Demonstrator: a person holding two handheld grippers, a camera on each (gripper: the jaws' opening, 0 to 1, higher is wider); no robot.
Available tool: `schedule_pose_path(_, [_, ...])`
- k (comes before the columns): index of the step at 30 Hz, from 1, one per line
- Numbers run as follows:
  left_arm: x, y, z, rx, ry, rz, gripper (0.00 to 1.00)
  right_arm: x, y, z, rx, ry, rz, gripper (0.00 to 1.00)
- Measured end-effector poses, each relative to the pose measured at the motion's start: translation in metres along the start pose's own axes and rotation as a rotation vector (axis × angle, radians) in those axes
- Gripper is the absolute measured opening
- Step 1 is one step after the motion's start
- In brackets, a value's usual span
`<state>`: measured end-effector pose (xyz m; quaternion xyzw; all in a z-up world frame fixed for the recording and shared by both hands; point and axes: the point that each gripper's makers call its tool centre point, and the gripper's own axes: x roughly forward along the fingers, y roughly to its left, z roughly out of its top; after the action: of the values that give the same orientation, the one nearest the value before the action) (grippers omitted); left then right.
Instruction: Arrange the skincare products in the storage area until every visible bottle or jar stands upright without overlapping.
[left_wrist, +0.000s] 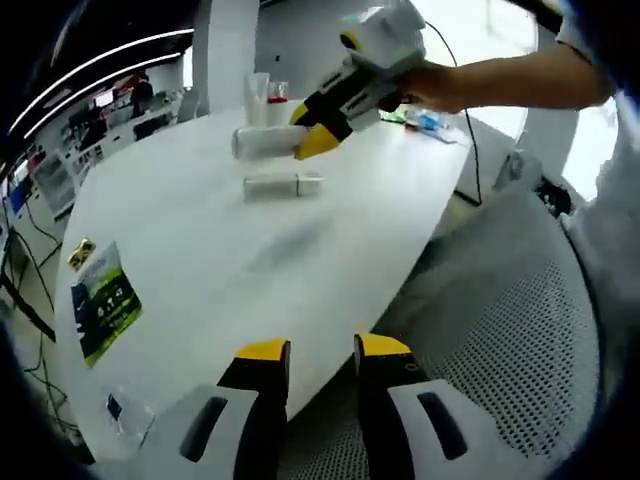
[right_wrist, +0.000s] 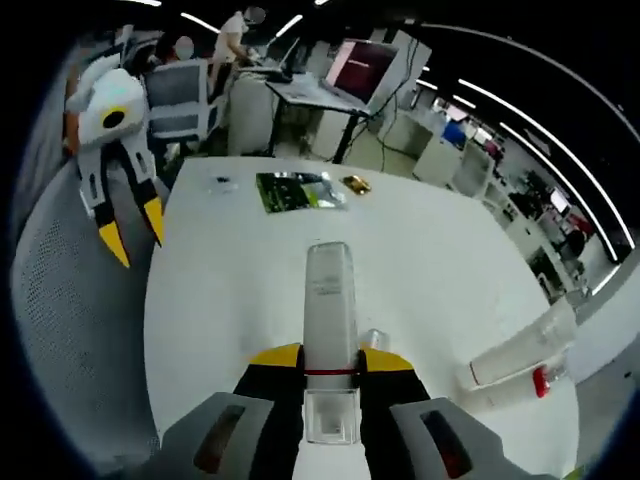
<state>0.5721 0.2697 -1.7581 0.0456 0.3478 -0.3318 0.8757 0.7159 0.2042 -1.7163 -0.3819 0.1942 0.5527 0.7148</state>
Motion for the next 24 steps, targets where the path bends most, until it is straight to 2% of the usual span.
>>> schedule_pose_path(2, [-0.003, 0.003, 0.007, -0.054, -0.028, -0.013, 0.23, -0.005, 0.017, 0.013, -0.013, -0.046, 0.027, 0.15])
schedule_pose_path(4, [-0.005, 0.004, 0.013, -0.102, -0.055, -0.036, 0.26, -0.009, 0.028, 0.018, -0.023, -0.053, 0.027, 0.15])
schedule_pose_path(5, [-0.006, 0.002, 0.019, -0.132, -0.080, -0.062, 0.26, -0.010, 0.034, 0.020, -0.039, -0.056, 0.038, 0.15])
schedule_pose_path(8, [-0.013, -0.009, 0.035, -0.283, -0.147, -0.191, 0.26, -0.018, 0.057, 0.029, -0.075, -0.077, 0.072, 0.15])
schedule_pose_path(10, [-0.019, -0.015, 0.042, -0.345, -0.178, -0.258, 0.25, -0.024, 0.068, 0.033, -0.082, -0.087, 0.088, 0.15])
schedule_pose_path(12, [-0.023, -0.016, 0.047, -0.359, -0.202, -0.281, 0.25, -0.028, 0.078, 0.035, -0.079, -0.099, 0.119, 0.15])
schedule_pose_path(13, [-0.026, -0.018, 0.053, -0.379, -0.232, -0.308, 0.25, -0.031, 0.090, 0.039, -0.085, -0.115, 0.171, 0.15])
schedule_pose_path(18, [-0.030, -0.014, 0.054, -0.420, -0.242, -0.336, 0.20, -0.040, 0.111, 0.045, -0.130, -0.128, 0.227, 0.15])
schedule_pose_path(20, [-0.032, -0.020, 0.059, -0.417, -0.263, -0.373, 0.21, -0.040, 0.115, 0.045, -0.151, -0.117, 0.244, 0.15])
schedule_pose_path(24, [-0.036, -0.028, 0.061, -0.510, -0.249, -0.451, 0.25, -0.043, 0.117, 0.045, -0.171, -0.109, 0.252, 0.15])
